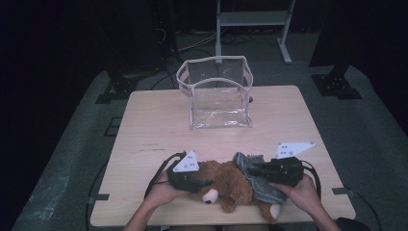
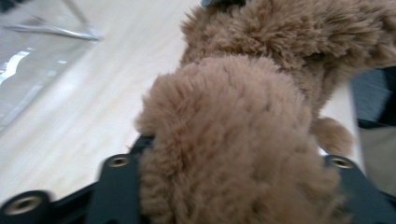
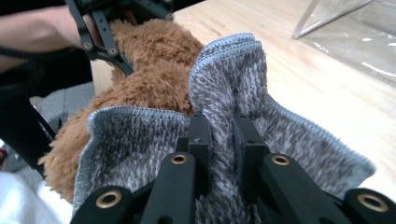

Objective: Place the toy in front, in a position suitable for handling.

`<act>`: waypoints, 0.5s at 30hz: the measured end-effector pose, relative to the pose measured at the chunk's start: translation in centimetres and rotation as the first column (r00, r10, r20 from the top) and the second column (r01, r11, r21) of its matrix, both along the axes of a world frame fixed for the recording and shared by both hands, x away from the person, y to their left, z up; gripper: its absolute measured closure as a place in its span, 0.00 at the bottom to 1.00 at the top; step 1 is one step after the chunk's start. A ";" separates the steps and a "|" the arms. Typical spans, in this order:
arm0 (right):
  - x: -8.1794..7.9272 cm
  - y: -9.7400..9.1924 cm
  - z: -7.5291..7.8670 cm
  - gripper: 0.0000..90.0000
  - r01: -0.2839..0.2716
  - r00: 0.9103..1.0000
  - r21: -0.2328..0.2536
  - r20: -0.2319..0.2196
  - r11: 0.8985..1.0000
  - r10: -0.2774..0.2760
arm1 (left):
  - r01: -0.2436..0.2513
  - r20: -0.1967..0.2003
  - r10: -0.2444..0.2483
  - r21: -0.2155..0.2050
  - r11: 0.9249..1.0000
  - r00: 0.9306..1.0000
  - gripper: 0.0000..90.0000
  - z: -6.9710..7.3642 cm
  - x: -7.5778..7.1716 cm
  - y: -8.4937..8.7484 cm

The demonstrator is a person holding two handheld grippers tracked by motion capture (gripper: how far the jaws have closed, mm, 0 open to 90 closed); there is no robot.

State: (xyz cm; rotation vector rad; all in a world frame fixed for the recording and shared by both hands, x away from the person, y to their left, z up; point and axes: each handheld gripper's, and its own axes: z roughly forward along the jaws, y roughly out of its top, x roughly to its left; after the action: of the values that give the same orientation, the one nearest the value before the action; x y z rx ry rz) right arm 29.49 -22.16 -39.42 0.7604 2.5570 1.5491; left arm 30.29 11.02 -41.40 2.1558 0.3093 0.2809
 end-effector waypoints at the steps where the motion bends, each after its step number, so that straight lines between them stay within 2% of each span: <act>1: 0.6 -0.1 0.2 0.88 0.002 1.000 0.003 -0.006 1.000 -0.002 | 0.000 0.000 0.000 0.000 1.000 1.000 0.55 0.0 0.0 0.0; 3: 1.7 -0.1 0.5 0.88 0.007 1.000 0.009 -0.015 1.000 -0.007 | -0.041 0.025 0.042 -0.026 0.999 0.999 0.56 0.1 1.2 -0.1; 7: 4.0 -0.4 0.8 0.88 0.033 0.999 0.017 -0.031 0.999 -0.033 | -0.073 0.089 0.076 -0.043 0.996 0.993 0.56 0.6 2.9 -0.2; 8: 4.5 -0.5 0.9 0.88 0.039 0.999 0.018 -0.032 0.999 -0.038 | -0.073 0.089 0.076 -0.043 0.996 0.993 0.56 0.6 2.9 -0.2; 9: 5.0 -0.5 1.1 0.88 0.043 0.999 0.017 -0.030 0.999 -0.042 | -0.090 0.122 0.094 -0.040 0.995 0.988 0.56 0.9 3.8 -0.3; 10: 5.4 -0.6 1.2 0.88 0.047 0.998 0.019 -0.032 0.999 -0.046 | -0.096 0.136 0.102 -0.048 0.994 0.985 0.56 1.0 4.1 -0.3; 12: 6.3 -0.6 1.6 0.88 0.049 0.998 0.017 -0.031 0.999 -0.049 | -0.076 0.157 0.086 -0.072 0.994 0.984 0.55 1.1 4.8 0.0; 14: 6.8 -0.5 1.9 0.88 0.048 0.998 0.011 -0.028 0.999 -0.048 | -0.070 0.155 0.081 -0.076 0.995 0.985 0.53 1.1 5.0 0.1; 15: 7.8 -0.5 2.3 0.88 0.049 0.998 0.006 -0.027 0.999 -0.049 | -0.058 0.147 0.070 -0.082 0.995 0.987 0.52 0.9 5.2 0.3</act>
State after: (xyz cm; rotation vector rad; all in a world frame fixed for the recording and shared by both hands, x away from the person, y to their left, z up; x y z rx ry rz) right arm 37.33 -22.66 -37.15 0.8432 2.5326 1.5442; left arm 35.48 11.31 -40.50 2.0380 0.2987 0.4578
